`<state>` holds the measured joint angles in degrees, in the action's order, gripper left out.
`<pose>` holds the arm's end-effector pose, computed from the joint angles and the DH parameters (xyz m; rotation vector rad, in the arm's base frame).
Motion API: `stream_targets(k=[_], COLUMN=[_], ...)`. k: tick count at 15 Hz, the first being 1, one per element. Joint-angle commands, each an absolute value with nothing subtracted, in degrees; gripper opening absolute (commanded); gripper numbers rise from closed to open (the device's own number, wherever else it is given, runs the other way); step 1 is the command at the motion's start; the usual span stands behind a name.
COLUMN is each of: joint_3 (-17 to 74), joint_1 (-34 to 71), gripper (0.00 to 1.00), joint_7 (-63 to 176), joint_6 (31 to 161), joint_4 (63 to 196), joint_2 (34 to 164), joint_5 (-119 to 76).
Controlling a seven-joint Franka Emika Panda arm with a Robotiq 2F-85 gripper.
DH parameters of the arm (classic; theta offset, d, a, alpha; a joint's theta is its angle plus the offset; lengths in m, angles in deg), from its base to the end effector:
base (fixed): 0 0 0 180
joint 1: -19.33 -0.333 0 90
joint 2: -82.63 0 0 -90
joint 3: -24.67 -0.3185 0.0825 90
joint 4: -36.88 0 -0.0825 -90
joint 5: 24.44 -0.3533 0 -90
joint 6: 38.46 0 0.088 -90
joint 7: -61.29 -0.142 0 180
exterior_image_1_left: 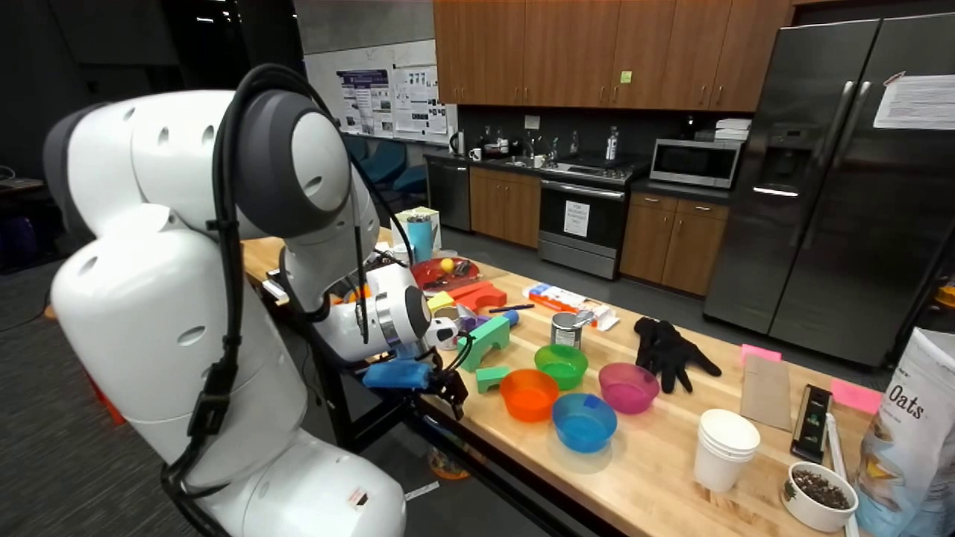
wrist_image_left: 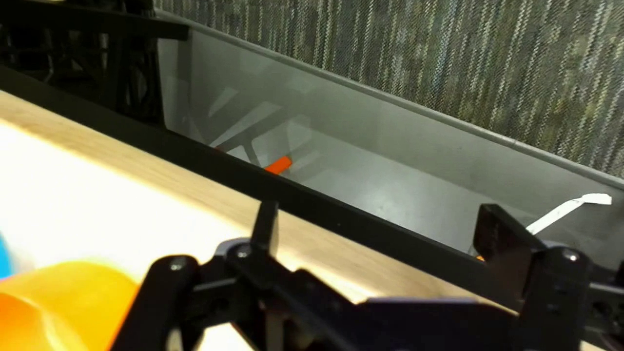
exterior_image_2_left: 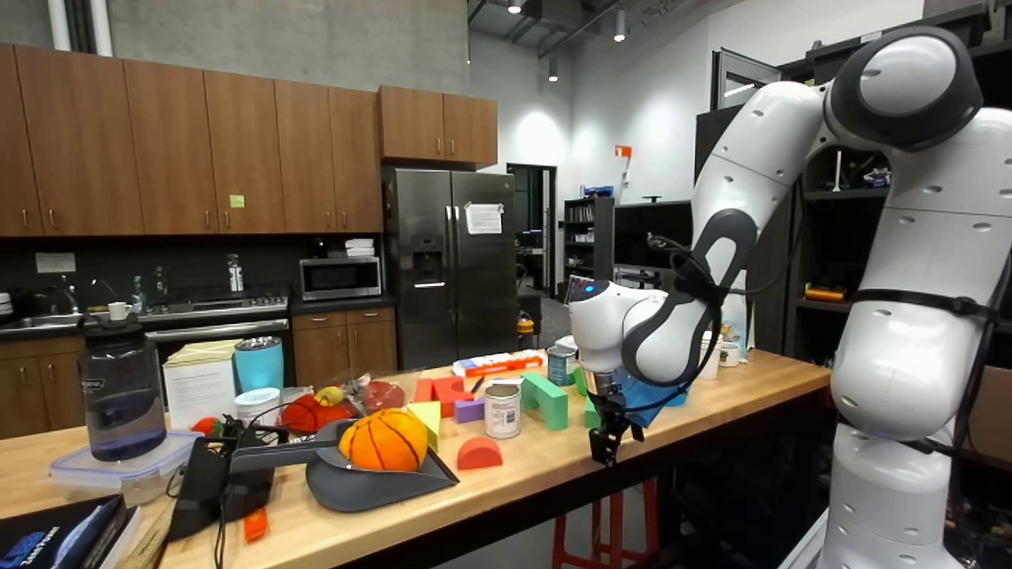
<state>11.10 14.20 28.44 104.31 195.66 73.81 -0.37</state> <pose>0.3362 0.1026 0.2434 2.8401 0.1441 -0.0069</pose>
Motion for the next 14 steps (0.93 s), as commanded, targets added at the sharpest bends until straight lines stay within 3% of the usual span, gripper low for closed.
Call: stream_targets(k=[1, 14], joint_3=[9.47, 9.43], joint_1=[14.65, 12.06], gripper=[1.00, 1.00], joint_7=[23.54, 24.80], joint_6=[103.18, 99.16], joint_4=[195.78, 195.80], joint_2=[73.66, 74.42], joint_5=[6.22, 9.74])
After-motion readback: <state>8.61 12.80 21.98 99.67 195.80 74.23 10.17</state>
